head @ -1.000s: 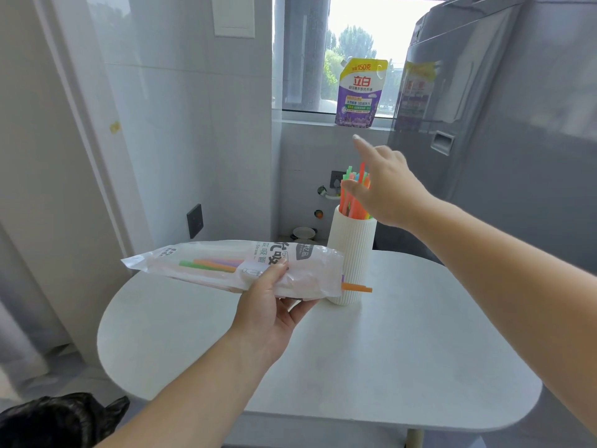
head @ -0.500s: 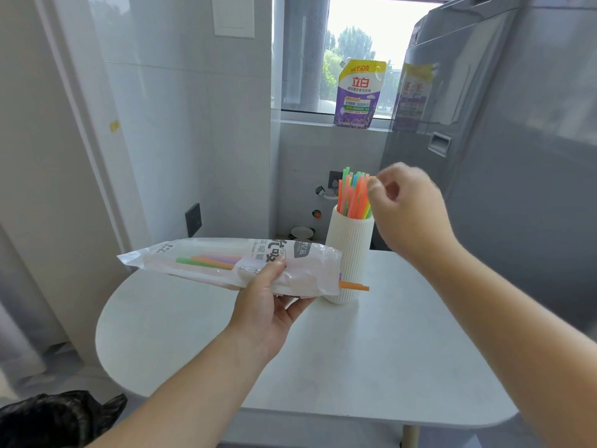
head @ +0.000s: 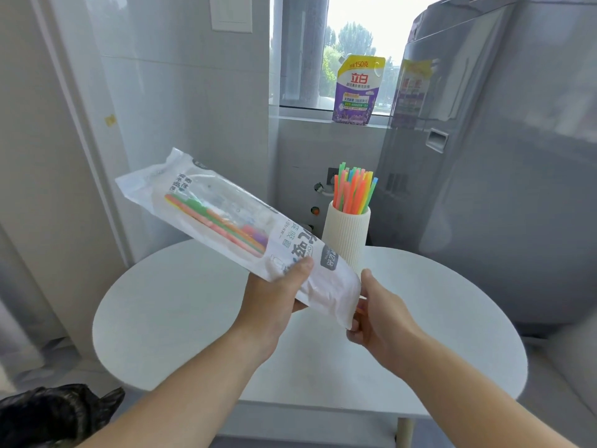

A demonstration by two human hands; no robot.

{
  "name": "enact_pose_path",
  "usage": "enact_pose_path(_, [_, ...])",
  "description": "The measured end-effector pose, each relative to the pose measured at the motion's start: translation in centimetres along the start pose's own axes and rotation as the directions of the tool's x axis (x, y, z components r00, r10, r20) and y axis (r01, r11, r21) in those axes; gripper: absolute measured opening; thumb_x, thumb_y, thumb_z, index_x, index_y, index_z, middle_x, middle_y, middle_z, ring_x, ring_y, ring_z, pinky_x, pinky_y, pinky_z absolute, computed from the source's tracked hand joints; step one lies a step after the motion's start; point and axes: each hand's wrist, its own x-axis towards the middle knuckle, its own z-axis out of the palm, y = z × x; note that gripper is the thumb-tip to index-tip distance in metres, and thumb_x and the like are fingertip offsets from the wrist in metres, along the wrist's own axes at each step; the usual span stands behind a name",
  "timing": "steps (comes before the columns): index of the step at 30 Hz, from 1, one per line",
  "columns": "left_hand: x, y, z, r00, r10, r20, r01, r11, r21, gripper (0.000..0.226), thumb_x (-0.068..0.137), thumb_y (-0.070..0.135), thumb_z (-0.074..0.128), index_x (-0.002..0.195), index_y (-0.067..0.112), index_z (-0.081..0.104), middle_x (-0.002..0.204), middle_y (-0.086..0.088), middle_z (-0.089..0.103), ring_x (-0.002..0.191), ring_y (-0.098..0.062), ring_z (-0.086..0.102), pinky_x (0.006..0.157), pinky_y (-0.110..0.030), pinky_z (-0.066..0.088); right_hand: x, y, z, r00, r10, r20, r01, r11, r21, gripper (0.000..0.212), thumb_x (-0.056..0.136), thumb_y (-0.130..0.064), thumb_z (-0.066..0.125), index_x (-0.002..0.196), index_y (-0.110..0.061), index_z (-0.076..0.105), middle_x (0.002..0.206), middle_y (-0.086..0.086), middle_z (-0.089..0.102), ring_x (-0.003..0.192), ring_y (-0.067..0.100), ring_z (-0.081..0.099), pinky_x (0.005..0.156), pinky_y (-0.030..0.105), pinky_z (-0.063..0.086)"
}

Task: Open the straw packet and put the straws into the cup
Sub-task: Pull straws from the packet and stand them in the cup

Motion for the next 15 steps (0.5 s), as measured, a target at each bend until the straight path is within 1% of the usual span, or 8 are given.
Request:
enact_pose_path(2, [0.1, 0.0, -0.1, 1.000, -0.005, -0.006, 0.005, 1.000, 0.001, 0.047, 0.097, 0.021, 0.071, 0.141, 0.031, 0.059, 0.128, 0.004, 0.074, 0.111, -0.018, 0.074, 0.072, -0.029, 0.063, 0.0, 0.1, 0.0, 1.000, -0.007, 0.020, 0.007, 1.000, 0.007, 0.042, 0.104, -0.042, 0.047, 0.104, -0.005, 0.068, 0.059, 0.005, 0.059, 0.041, 0.016, 0.039, 0.041, 0.024, 0.037])
enact_pose_path(4, [0.3, 0.0, -0.3, 1.000, -0.022, -0.023, 0.021, 0.999, -0.029, 0.044, 0.097, 0.020, 0.070, 0.139, 0.030, 0.061, 0.127, 0.003, 0.075, 0.109, -0.018, 0.075, 0.072, -0.032, 0.063, 0.0, 0.1, -0.2, 0.999, -0.022, 0.048, 0.023, 1.000, -0.007, 0.032, 0.103, -0.032, 0.052, 0.100, -0.005, 0.069, 0.058, 0.004, 0.058, 0.042, 0.016, 0.043, 0.042, 0.025, 0.038])
enact_pose_path(6, [0.4, 0.1, -0.6, 0.997, -0.062, -0.055, 0.056, 0.993, -0.103, 0.039, 0.097, 0.017, 0.068, 0.135, 0.029, 0.064, 0.122, 0.001, 0.078, 0.105, -0.019, 0.076, 0.070, -0.034, 0.064, -0.2, -0.1, -0.4, 0.994, -0.063, 0.085, 0.065, 0.998, -0.023, 0.022, 0.099, -0.020, 0.056, 0.093, -0.004, 0.069, 0.062, 0.006, 0.059, 0.044, 0.016, 0.046, 0.042, 0.025, 0.040])
enact_pose_path(8, [0.6, 0.2, -0.9, 0.989, -0.117, -0.092, 0.098, 0.978, -0.185, 0.037, 0.097, 0.015, 0.068, 0.132, 0.026, 0.065, 0.118, -0.001, 0.079, 0.103, -0.021, 0.077, 0.066, -0.035, 0.063, -0.3, -0.4, -0.8, 0.984, -0.134, 0.113, 0.141, 0.989, -0.050, 0.016, 0.096, -0.011, 0.060, 0.088, -0.002, 0.070, 0.072, 0.011, 0.062, 0.049, 0.015, 0.048, 0.045, 0.024, 0.043])
enact_pose_path(9, [0.7, 0.2, -1.1, 0.984, -0.143, -0.107, 0.117, 0.969, -0.219, 0.036, 0.097, 0.014, 0.068, 0.131, 0.024, 0.066, 0.116, -0.002, 0.080, 0.100, -0.021, 0.078, 0.065, -0.035, 0.063, -0.4, -0.5, -0.9, 0.979, -0.171, 0.113, 0.179, 0.982, -0.064, 0.016, 0.097, -0.010, 0.061, 0.088, -0.002, 0.071, 0.075, 0.013, 0.062, 0.051, 0.015, 0.050, 0.048, 0.024, 0.045])
enact_pose_path(11, [0.9, 0.2, -1.4, 0.974, -0.187, -0.132, 0.145, 0.951, -0.275, 0.033, 0.097, 0.015, 0.069, 0.129, 0.021, 0.068, 0.111, -0.005, 0.081, 0.093, -0.019, 0.079, 0.063, -0.034, 0.063, -0.6, -0.9, -1.2, 0.966, -0.241, 0.094, 0.250, 0.963, -0.101, 0.016, 0.098, -0.013, 0.062, 0.092, -0.002, 0.072, 0.076, 0.013, 0.063, 0.053, 0.016, 0.053, 0.052, 0.026, 0.048])
enact_pose_path(13, [1.1, 0.1, -1.6, 0.965, -0.222, -0.142, 0.169, 0.934, -0.314, 0.031, 0.097, 0.015, 0.069, 0.127, 0.020, 0.069, 0.110, -0.007, 0.082, 0.086, -0.018, 0.079, 0.060, -0.033, 0.062, -0.7, -1.4, -1.4, 0.948, -0.313, 0.064, 0.319, 0.929, -0.185, 0.016, 0.099, -0.015, 0.061, 0.095, -0.004, 0.071, 0.070, 0.010, 0.064, 0.052, 0.016, 0.056, 0.052, 0.026, 0.049])
enact_pose_path(15, [1.3, 0.1, -1.7, 0.960, -0.245, -0.137, 0.187, 0.922, -0.338, 0.032, 0.097, 0.016, 0.068, 0.129, 0.018, 0.068, 0.107, -0.006, 0.081, 0.083, -0.019, 0.079, 0.059, -0.032, 0.062, -1.0, -1.8, -1.6, 0.919, -0.392, 0.046, 0.387, 0.875, -0.292, 0.016, 0.100, -0.017, 0.060, 0.095, -0.006, 0.071, 0.063, 0.006, 0.067, 0.049, 0.016, 0.059, 0.049, 0.026, 0.050])
